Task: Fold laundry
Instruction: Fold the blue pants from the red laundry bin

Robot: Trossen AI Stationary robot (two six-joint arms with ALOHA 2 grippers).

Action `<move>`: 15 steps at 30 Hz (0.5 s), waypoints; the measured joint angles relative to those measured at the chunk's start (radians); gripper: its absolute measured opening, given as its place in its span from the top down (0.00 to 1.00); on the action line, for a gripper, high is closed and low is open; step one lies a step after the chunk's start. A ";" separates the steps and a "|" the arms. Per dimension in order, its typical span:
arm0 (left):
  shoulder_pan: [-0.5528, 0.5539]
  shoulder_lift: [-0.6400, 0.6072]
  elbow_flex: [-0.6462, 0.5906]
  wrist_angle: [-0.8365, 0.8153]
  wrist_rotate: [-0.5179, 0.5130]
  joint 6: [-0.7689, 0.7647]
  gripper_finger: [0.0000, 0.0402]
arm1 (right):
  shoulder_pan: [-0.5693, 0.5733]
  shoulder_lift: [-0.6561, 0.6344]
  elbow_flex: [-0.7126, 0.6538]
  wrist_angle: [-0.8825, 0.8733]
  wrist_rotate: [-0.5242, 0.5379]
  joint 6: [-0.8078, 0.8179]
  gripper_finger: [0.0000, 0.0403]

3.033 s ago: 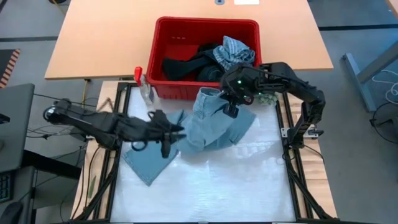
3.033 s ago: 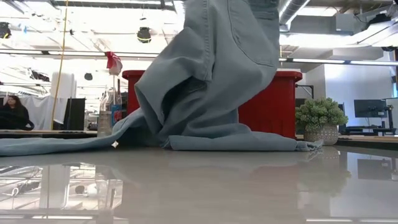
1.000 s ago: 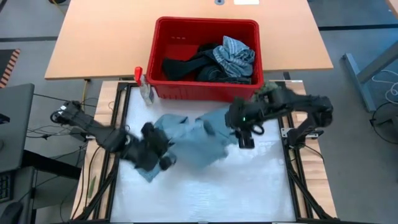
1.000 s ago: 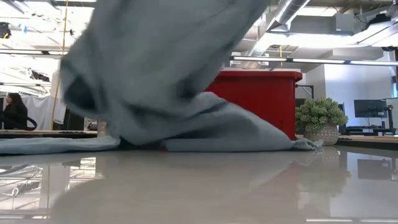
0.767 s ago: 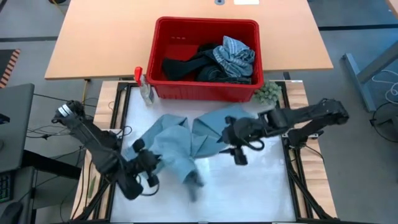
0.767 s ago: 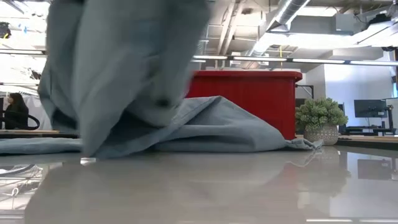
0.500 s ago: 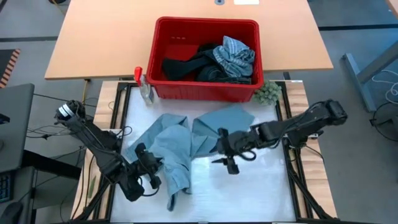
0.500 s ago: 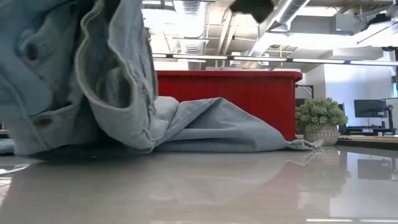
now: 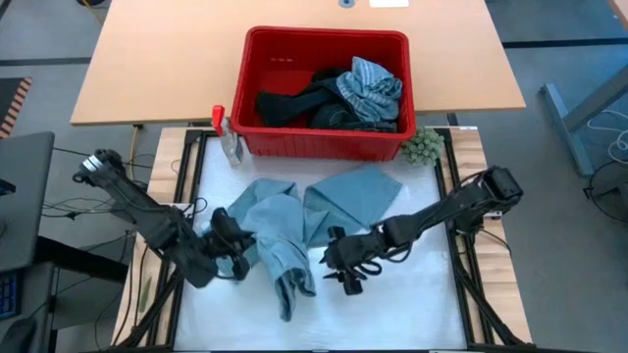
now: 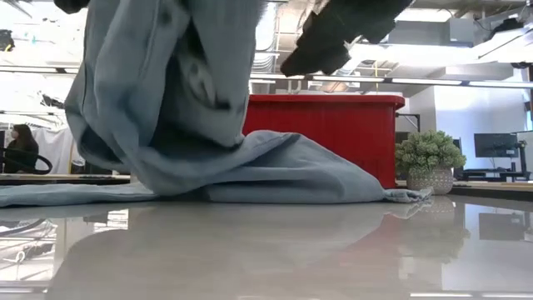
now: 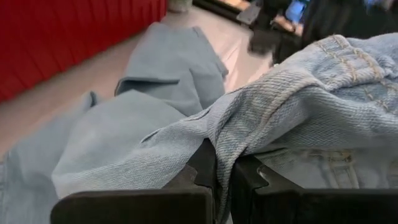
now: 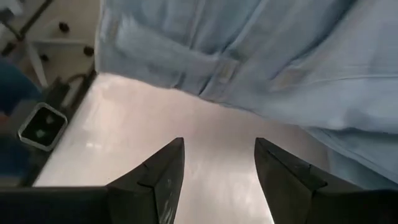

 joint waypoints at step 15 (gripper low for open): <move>0.114 -0.209 0.000 0.108 0.065 0.171 1.00 | 0.094 -0.058 0.033 0.111 0.369 -0.138 0.53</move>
